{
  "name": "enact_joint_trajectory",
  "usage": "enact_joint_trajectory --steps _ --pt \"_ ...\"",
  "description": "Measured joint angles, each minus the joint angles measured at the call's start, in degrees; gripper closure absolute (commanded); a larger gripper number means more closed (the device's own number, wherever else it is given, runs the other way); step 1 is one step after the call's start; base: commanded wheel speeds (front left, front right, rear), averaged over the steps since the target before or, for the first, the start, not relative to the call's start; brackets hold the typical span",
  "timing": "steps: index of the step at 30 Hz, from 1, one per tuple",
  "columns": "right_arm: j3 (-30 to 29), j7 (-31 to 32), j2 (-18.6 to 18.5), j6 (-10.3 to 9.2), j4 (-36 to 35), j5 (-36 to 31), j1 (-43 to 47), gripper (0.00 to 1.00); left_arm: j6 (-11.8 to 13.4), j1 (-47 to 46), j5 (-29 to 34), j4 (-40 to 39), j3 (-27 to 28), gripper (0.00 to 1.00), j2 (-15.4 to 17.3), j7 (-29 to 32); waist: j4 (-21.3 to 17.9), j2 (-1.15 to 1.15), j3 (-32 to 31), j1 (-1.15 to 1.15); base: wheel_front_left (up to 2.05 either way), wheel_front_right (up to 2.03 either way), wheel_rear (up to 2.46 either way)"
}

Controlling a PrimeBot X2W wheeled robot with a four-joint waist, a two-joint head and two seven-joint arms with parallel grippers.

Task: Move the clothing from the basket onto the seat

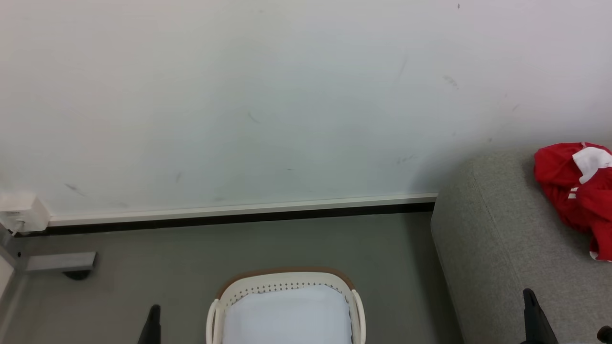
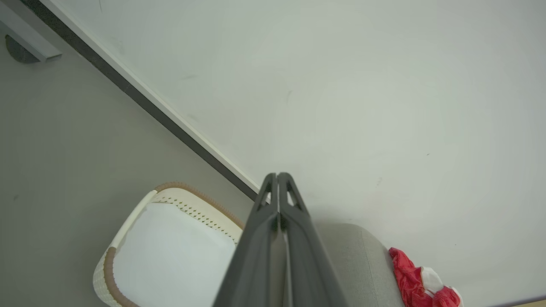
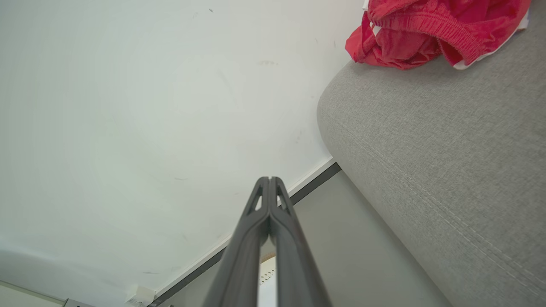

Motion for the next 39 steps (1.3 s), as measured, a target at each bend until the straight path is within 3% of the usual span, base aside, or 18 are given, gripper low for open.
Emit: enact_joint_trajectory --steps 39 --pt "-2.69 6.23 -0.14 0.00 -1.96 23.82 -2.51 1.00 0.00 -4.60 -22.09 -0.27 1.74 1.00 -0.13 6.24 0.90 0.00 1.36 0.00 0.00 0.00 0.00"
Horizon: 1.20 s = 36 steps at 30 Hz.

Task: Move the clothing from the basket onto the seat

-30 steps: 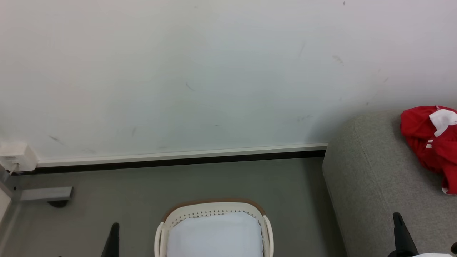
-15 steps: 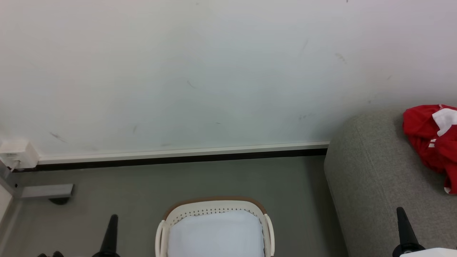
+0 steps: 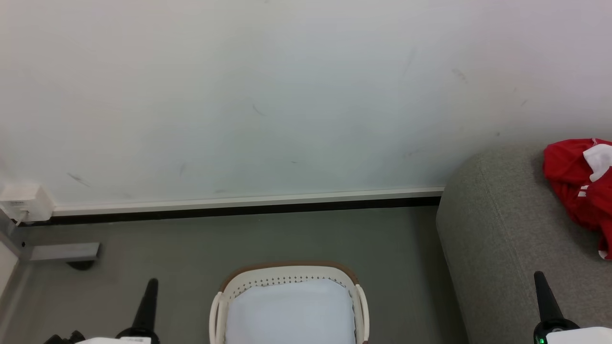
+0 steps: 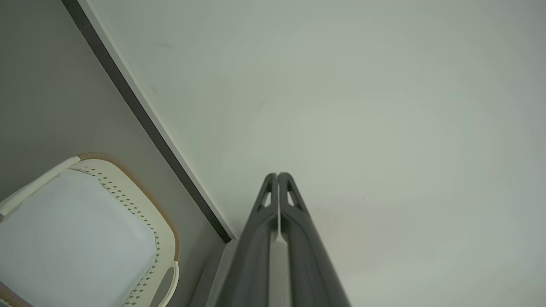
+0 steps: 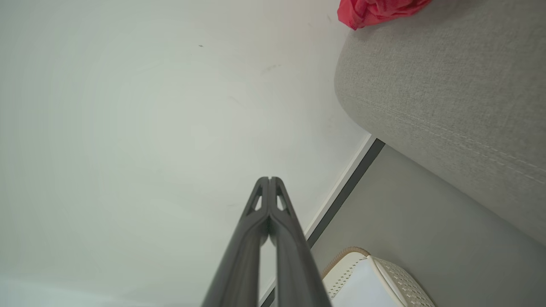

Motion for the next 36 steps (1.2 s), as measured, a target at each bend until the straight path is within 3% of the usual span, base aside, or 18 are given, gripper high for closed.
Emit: enact_joint_trajectory --steps 36 --pt "-1.85 4.22 -0.16 -0.01 -1.31 16.42 -2.12 1.00 0.01 -3.25 -15.52 -0.19 1.16 1.00 -0.04 4.22 0.83 0.00 1.25 0.00 0.00 0.00 0.00"
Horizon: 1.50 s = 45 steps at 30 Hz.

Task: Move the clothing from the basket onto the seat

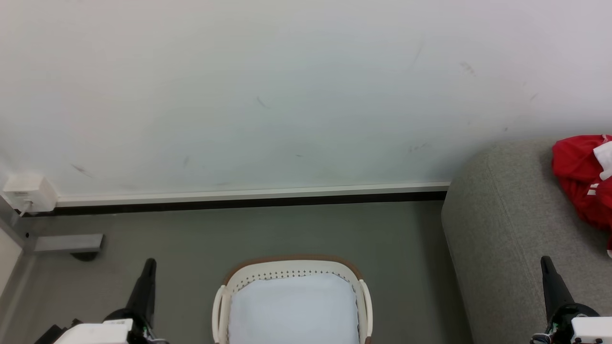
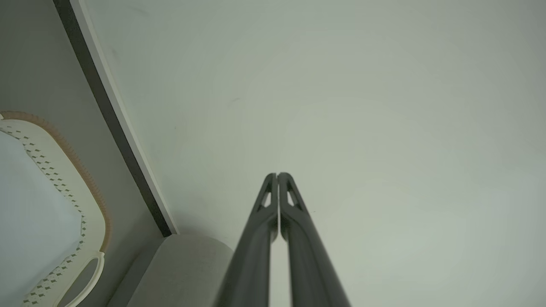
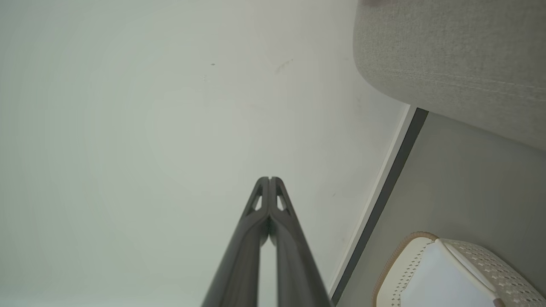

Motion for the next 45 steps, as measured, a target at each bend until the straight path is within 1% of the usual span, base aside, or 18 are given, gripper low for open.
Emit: enact_joint_trajectory --steps 8,45 --pt "-0.33 0.60 -0.03 0.00 -0.25 2.86 -0.13 1.00 0.00 -0.48 -2.37 -0.01 0.21 1.00 -0.01 0.58 0.17 0.00 0.26 0.00 0.00 0.00 0.00" --pt "-0.33 0.62 -0.04 0.00 -0.30 2.89 -0.15 1.00 0.00 -0.49 -2.38 -0.01 0.22 1.00 -0.01 0.59 0.17 0.00 0.25 0.00 0.00 0.00 0.00"
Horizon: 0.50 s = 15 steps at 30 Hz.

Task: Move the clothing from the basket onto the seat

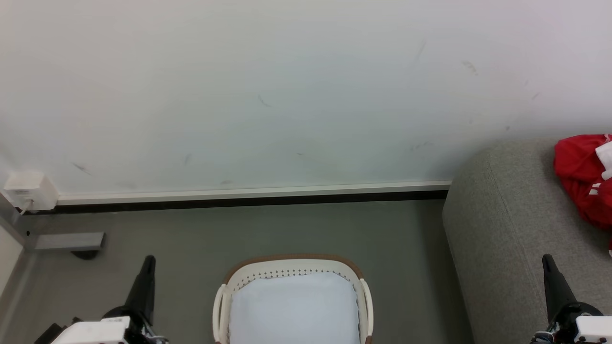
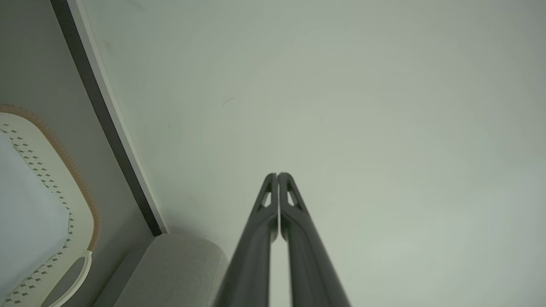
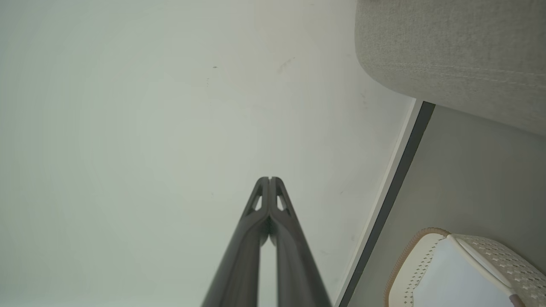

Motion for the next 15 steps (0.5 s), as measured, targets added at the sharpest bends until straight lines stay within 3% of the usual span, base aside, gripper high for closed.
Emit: enact_joint_trajectory --steps 15 --pt "0.00 0.00 0.00 0.00 0.00 0.00 -0.01 1.00 0.00 -0.01 0.00 -0.01 0.00 1.00 0.00 0.00 0.00 0.00 0.00 0.00 0.00 0.00 0.00"
